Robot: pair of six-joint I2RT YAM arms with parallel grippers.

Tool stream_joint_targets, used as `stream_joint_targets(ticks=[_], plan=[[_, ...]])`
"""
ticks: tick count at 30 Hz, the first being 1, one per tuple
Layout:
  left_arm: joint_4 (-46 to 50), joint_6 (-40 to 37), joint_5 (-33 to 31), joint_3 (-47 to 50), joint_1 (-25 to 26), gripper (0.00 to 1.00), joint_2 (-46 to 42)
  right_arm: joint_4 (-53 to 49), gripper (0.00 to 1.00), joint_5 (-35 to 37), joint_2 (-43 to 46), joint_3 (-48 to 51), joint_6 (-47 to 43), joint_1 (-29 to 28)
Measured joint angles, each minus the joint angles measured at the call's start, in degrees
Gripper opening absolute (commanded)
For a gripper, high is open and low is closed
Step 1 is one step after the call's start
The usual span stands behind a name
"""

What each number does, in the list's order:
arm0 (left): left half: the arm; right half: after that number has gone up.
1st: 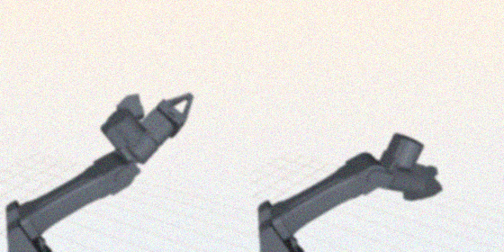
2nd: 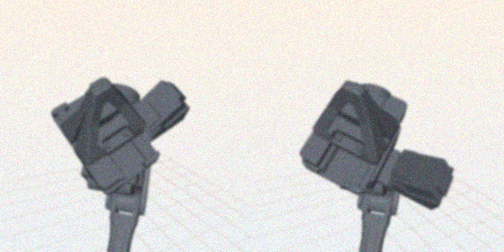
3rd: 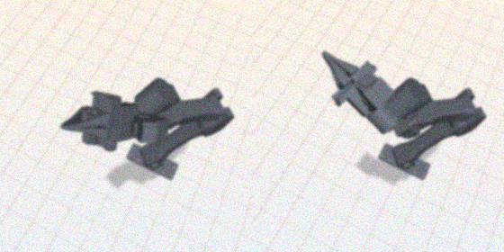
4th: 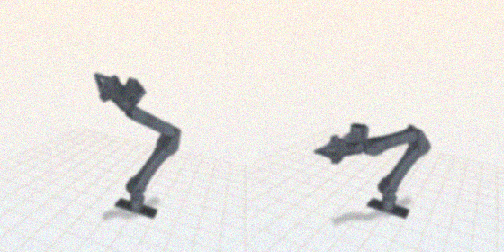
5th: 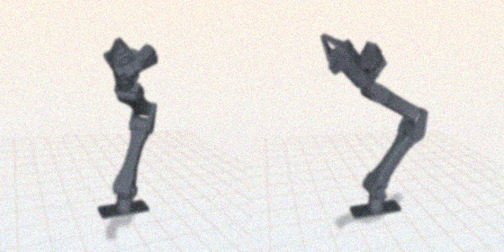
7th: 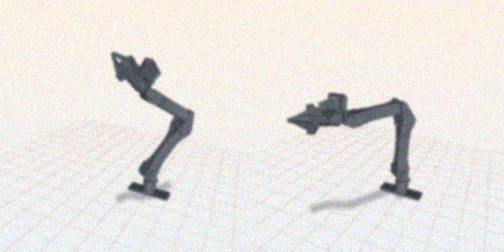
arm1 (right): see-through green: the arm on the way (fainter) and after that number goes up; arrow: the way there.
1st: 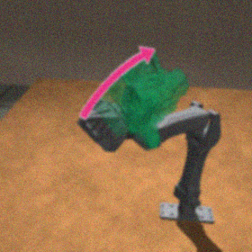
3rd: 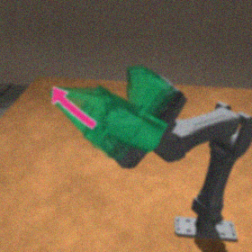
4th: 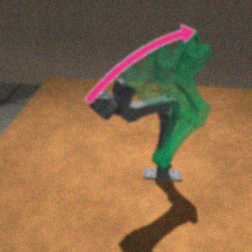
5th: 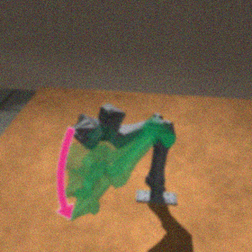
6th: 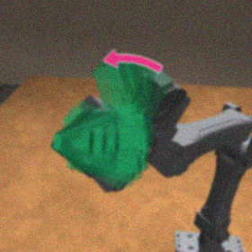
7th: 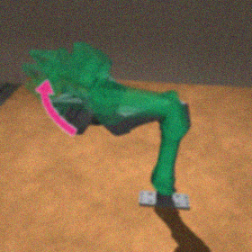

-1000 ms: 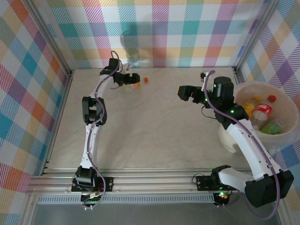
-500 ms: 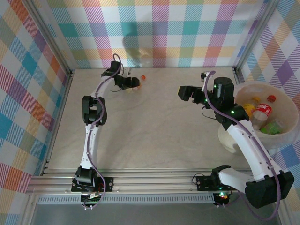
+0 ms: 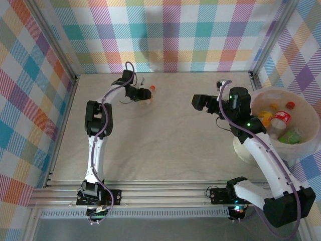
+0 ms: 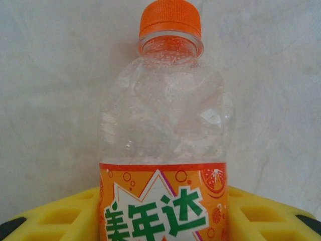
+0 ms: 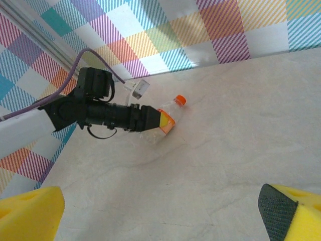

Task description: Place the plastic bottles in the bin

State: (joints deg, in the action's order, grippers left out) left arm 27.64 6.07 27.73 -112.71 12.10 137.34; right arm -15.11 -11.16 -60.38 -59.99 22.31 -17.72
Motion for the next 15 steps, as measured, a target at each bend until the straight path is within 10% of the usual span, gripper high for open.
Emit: stream_joint_targets(ticks=[15], plan=[[-18.8, 7.5, -2.6, 31.6, 7.5, 0.46, -30.9, 3.5, 1.00, -4.5, -1.4, 1.4, 3.4, 0.0]])
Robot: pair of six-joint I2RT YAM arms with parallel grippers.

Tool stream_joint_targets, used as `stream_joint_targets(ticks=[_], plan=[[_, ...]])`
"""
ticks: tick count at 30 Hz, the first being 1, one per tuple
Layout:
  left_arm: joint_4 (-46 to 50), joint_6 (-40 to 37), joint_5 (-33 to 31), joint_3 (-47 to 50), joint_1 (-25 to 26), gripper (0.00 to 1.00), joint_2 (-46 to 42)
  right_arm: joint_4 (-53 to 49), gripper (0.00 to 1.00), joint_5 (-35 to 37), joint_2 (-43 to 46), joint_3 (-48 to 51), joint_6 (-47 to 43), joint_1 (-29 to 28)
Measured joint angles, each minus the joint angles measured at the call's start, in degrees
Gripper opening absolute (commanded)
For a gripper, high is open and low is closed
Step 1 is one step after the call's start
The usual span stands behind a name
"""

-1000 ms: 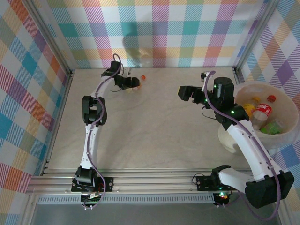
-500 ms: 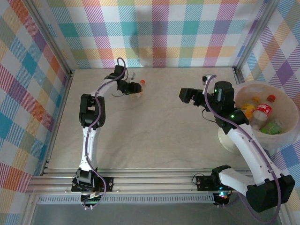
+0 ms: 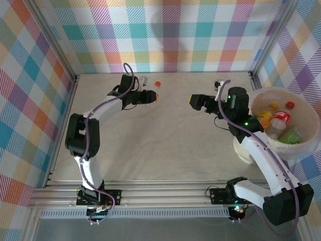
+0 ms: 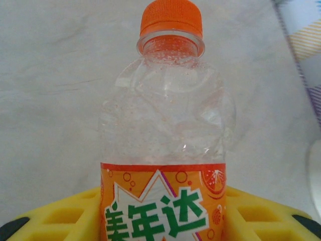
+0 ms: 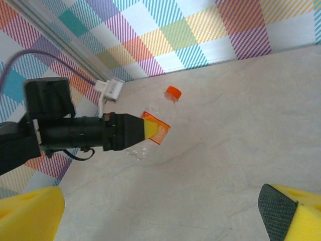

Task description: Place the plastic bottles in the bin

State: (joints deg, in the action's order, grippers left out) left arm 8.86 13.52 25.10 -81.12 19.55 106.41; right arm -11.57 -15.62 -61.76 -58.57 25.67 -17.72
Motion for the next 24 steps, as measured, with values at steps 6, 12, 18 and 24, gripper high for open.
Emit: stream_joint_targets(ticks=[6, 12, 18, 24], plan=[[-5.2, 3.1, -1.7, 9.6, 5.3, 0.46, -12.8, 0.6, 1.00, -2.4, -1.9, 0.0, 2.9, 0.0], [-8.3, 5.4, -3.1, 14.6, 10.8, 0.47, -20.7, 1.7, 1.00, -7.4, -5.0, -1.9, 6.1, 0.0], [-9.7, 5.0, -3.3, 17.0, 15.8, 0.47, -26.0, 3.0, 1.00, -14.1, -7.9, -6.0, 8.2, 0.0], [-9.8, 1.7, -4.7, 17.2, 18.4, 0.47, -30.0, 4.5, 1.00, -19.7, -10.1, -7.5, 9.0, -0.2]])
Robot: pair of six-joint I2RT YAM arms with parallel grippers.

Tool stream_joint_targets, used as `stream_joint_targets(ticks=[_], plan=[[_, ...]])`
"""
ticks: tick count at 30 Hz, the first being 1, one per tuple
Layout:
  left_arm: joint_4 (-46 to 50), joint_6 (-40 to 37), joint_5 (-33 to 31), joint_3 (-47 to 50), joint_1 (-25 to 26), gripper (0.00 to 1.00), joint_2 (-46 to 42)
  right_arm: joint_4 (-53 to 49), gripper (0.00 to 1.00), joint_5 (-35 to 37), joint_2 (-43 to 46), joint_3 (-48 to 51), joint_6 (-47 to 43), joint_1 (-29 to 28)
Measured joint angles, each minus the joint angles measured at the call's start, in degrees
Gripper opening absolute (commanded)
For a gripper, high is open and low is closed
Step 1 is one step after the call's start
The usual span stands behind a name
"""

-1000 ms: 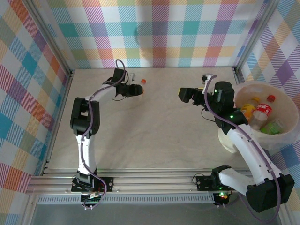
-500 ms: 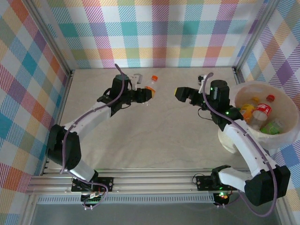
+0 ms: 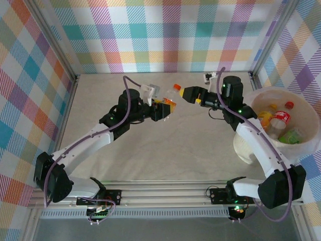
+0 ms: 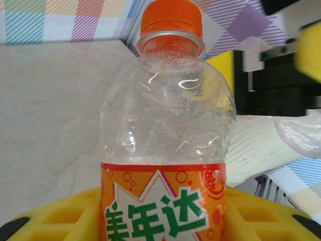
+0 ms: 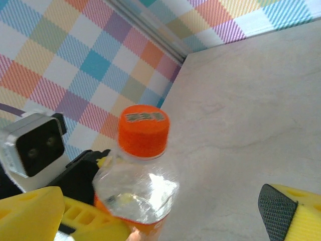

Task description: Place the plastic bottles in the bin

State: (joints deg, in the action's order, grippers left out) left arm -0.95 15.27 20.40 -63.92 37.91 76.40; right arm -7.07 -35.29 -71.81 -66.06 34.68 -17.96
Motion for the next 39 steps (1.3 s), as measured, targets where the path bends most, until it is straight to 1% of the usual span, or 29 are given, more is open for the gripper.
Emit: stream_joint_targets(ticks=[4, 10, 13, 20, 25, 28, 32, 35, 38, 39], plan=[[-0.7, -2.4, -1.2, 0.0, 1.9, 0.47, -0.6, 0.5, 1.00, -2.0, -2.1, -0.8, 0.7, -0.9], [1.0, -6.6, -4.0, -1.6, 5.3, 0.47, -0.4, 3.0, 1.00, -7.0, -3.5, -0.9, 2.0, -2.5], [1.0, -8.1, -5.2, -2.3, 6.2, 0.47, -0.2, 3.5, 0.97, -8.4, -4.0, -1.3, 2.3, -2.9], [1.2, -11.1, -8.6, -3.1, 7.3, 0.46, 0.7, 1.8, 0.81, -10.7, -4.8, -2.5, 1.8, -3.1], [1.4, -12.9, -11.9, -4.6, 8.7, 0.45, 2.0, -1.4, 0.76, -11.7, -5.6, -5.2, 0.4, -3.1], [1.7, -13.4, -12.7, -5.3, 9.0, 0.46, 2.4, -2.7, 0.73, -11.9, -6.2, -5.9, -0.5, -3.1], [2.8, -13.4, -13.2, -6.1, 9.2, 0.46, 3.2, -4.5, 0.70, -11.6, -6.5, -5.9, -1.7, -3.1], [3.4, -13.5, -13.2, -6.5, 9.3, 0.47, 3.6, -6.0, 0.63, -11.1, -6.5, -6.0, -3.1, -3.1], [4.0, -13.6, -13.2, -7.0, 9.3, 0.49, 3.8, -7.3, 0.53, -10.6, -6.6, -6.4, -4.3, -3.0], [4.2, -13.6, -13.3, -7.4, 9.3, 0.52, 3.9, -7.6, 0.49, -10.5, -6.6, -6.5, -4.8, -3.0]])
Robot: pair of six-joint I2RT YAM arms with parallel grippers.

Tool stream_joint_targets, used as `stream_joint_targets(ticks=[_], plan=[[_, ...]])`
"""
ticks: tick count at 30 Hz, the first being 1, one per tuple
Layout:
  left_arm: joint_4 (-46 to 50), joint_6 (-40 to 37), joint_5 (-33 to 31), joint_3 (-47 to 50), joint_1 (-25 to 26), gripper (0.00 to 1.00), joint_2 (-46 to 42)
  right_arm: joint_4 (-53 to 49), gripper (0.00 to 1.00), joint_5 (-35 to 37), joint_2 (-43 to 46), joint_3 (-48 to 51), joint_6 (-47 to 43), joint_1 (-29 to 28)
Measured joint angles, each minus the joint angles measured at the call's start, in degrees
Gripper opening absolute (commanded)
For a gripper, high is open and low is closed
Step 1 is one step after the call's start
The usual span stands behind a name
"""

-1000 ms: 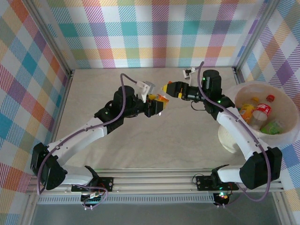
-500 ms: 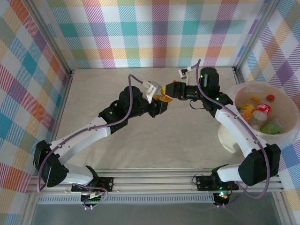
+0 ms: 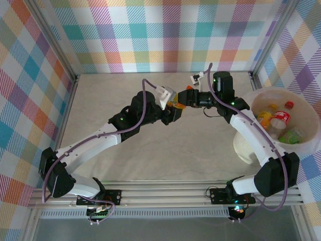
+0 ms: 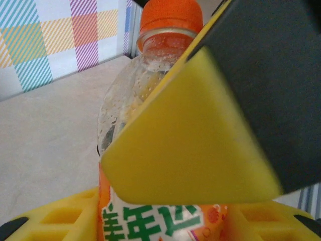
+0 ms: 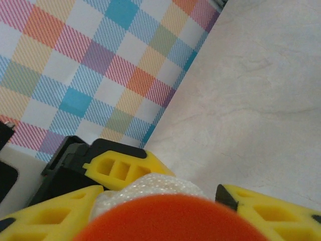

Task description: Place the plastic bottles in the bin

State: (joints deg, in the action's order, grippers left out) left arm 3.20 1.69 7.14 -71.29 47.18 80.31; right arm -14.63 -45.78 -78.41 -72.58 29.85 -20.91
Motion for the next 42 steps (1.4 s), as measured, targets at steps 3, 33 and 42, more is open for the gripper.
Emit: stream_joint_targets(ticks=[3, 33, 42], plan=[[0.2, 0.0, 0.0, -0.3, 0.0, 0.64, 0.2, -0.1, 0.41, 0.5, 0.0, -0.2, -0.7, 0.0], [-1.8, 0.3, 5.7, 3.1, 0.1, 1.00, -4.7, -24.6, 0.27, 37.3, 15.3, -17.0, -20.2, 14.1], [-1.9, 0.7, 4.8, 3.1, 0.1, 1.00, -3.9, -43.5, 0.27, 39.7, 11.5, -29.6, -26.5, 33.0]])
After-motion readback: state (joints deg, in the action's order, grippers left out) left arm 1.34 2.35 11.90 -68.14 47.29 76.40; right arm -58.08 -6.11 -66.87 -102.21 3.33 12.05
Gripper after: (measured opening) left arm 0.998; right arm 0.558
